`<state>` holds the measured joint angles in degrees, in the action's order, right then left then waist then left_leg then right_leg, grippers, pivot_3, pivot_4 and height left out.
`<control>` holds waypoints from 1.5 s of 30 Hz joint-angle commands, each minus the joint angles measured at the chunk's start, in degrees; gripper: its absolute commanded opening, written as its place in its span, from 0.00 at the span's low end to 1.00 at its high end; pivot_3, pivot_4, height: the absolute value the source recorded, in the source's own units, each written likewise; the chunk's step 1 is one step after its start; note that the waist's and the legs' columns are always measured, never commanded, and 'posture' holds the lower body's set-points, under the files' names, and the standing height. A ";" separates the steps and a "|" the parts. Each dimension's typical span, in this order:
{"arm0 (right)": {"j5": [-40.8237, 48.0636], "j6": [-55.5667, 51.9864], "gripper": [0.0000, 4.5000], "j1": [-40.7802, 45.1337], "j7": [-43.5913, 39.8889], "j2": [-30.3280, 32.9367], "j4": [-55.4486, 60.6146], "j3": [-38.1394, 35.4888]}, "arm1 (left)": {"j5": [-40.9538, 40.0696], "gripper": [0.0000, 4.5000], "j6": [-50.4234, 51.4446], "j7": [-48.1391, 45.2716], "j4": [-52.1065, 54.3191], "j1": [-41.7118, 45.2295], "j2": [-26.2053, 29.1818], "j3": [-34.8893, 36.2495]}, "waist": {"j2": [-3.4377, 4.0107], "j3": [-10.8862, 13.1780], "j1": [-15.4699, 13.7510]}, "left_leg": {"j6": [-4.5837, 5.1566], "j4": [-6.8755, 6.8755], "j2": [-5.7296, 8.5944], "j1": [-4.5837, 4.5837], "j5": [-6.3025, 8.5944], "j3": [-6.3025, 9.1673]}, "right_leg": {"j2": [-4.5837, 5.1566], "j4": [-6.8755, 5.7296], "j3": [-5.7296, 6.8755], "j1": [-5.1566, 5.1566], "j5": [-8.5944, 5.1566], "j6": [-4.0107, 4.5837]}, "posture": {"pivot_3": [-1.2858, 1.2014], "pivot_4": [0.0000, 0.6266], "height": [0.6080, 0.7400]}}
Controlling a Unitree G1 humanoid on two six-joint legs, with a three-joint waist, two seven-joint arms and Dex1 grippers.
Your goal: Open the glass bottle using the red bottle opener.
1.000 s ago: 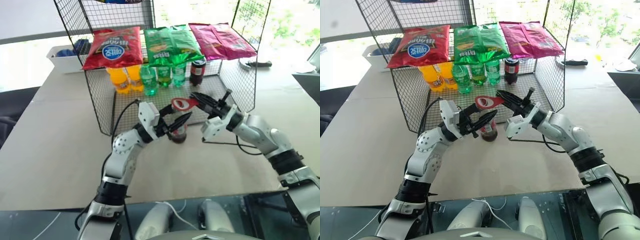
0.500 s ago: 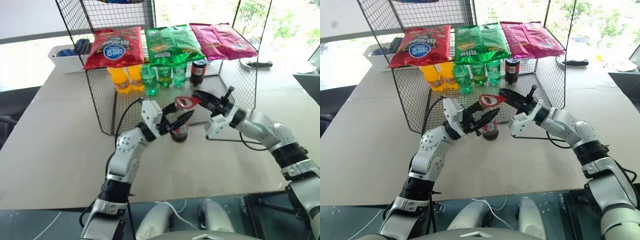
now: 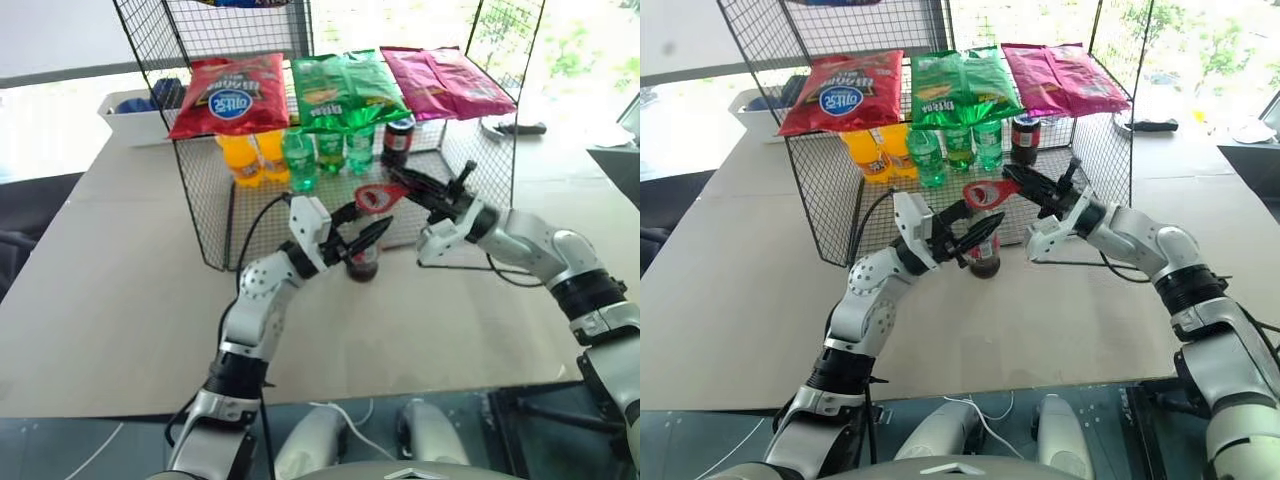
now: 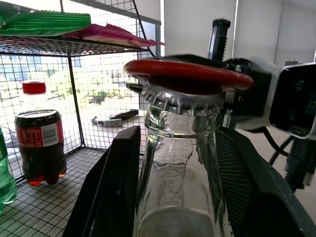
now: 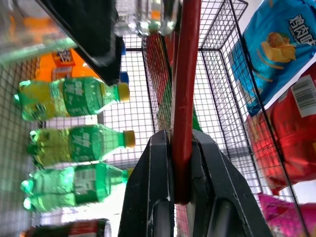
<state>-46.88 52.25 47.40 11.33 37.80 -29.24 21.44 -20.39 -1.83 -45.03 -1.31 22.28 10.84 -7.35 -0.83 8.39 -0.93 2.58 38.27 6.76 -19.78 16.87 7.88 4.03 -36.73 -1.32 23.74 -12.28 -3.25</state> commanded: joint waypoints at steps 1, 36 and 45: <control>-1.02 -1.34 0.00 0.19 0.81 1.56 -3.19 -0.66 | 1.66 0.39 1.91 -0.84 -2.23 -2.12 0.34 -2.16 | 0.02 0.01 0.14 | 0.00 -0.07 0.00 0.00 0.00 -0.01 | 0.00 0.02 -0.02 0.02 0.00 0.00 | 0.52 0.24 0.96; 15.55 -0.48 0.00 -4.69 -5.03 -3.66 4.22 -6.57 | 0.08 0.39 1.48 -0.48 -2.08 -2.92 -0.15 -0.13 | 0.01 0.03 0.08 | 0.00 -0.19 -0.03 -0.01 0.00 0.01 | -0.01 0.18 -0.11 0.03 0.00 0.00 | 0.52 0.24 0.96; 21.18 -2.94 0.00 -6.78 -9.28 -5.43 3.88 -8.37 | -1.00 0.39 0.74 -0.43 -0.61 -2.75 -0.30 0.71 | 0.03 0.08 0.13 | 0.01 -0.24 -0.05 -0.04 0.00 0.05 | -0.01 0.24 -0.11 0.04 0.00 0.00 | 0.52 0.24 0.96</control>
<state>-27.81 49.58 40.78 2.57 32.58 -26.24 15.12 -22.29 -2.07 -45.50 -0.30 20.81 10.32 -6.20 -0.80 8.46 -0.80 2.59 38.01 6.71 -19.82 16.87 7.93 4.02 -36.48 -1.43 23.78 -12.28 -3.25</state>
